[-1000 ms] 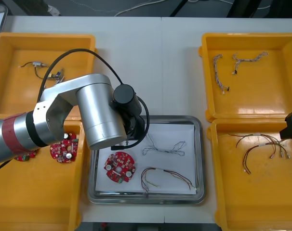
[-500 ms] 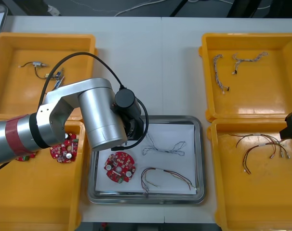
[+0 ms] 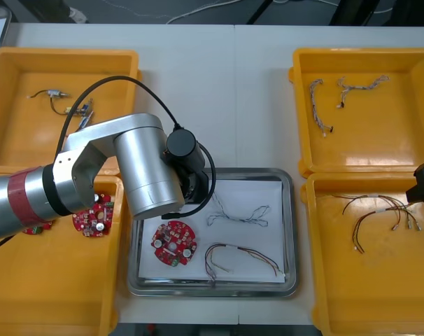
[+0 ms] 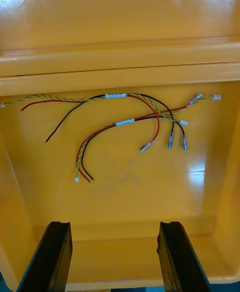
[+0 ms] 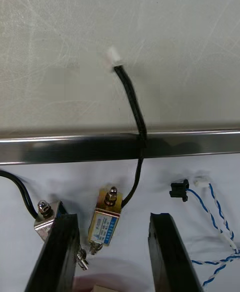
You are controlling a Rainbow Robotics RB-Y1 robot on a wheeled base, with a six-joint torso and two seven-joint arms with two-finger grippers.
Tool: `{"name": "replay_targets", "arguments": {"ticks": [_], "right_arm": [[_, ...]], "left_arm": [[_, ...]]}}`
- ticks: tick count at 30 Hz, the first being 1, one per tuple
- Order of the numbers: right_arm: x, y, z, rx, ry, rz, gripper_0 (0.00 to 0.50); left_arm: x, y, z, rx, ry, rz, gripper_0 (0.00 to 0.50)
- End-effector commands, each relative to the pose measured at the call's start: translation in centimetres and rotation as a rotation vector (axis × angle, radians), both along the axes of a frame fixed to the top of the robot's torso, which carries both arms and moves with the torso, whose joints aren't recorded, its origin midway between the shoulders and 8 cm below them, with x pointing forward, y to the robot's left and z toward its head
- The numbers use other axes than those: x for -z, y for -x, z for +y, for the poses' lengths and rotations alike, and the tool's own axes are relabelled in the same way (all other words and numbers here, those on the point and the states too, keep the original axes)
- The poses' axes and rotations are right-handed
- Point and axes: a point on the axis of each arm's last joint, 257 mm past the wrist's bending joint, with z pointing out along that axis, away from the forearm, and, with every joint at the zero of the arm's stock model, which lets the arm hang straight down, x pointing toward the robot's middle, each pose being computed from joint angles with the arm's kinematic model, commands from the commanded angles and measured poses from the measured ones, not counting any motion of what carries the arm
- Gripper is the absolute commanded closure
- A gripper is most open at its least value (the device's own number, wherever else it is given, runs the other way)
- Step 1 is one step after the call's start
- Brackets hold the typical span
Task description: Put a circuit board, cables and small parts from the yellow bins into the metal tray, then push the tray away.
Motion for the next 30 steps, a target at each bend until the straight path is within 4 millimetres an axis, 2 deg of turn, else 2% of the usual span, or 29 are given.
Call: {"name": "replay_targets", "arguments": {"ticks": [1,3,6,7,8,13,17,22,24,25,30], "right_arm": [[-0.7,0.0,-0.4,0.017,0.004,-0.027,0.000],[-0.7,0.0,-0.4,0.017,0.004,-0.027,0.000],[-0.7,0.0,-0.4,0.017,0.004,-0.027,0.000],[-0.2,0.3,0.5,-0.008,-0.007,-0.012,0.000],[-0.2,0.3,0.6,-0.009,-0.009,-0.011,0.000],[-1.2,0.1,1.9,-0.048,-0.014,-0.037,0.000],[-1.2,0.2,2.2,-0.067,-0.013,-0.036,0.000],[-1.1,0.6,2.9,-0.096,-0.030,-0.021,0.000],[-1.2,0.7,3.1,-0.103,-0.030,-0.022,0.000],[-1.2,0.8,3.4,-0.116,-0.032,-0.023,0.000],[-1.1,0.9,4.5,-0.168,-0.021,-0.015,0.000]], "left_arm": [[-1.6,-0.4,-2.2,0.002,0.043,-0.033,0.028],[-1.7,-0.4,-2.2,-0.001,0.046,-0.031,0.002],[-2.3,-0.4,-2.3,-0.003,0.056,-0.029,0.000],[-2.5,-0.3,-2.2,-0.005,0.057,-0.028,0.000],[-2.8,-0.2,-2.2,-0.009,0.056,-0.022,0.000],[-5.0,0.9,-1.8,-0.015,0.062,0.008,0.000],[-7.0,1.2,-0.9,-0.025,0.060,0.020,0.000],[-10.1,1.2,0.7,-0.035,0.069,0.036,0.000],[-10.8,1.2,1.2,-0.031,0.067,0.038,0.000],[-12.1,1.1,2.1,-0.029,0.068,0.041,0.000],[-15.0,0.8,5.2,-0.026,0.056,0.054,0.000]]}}
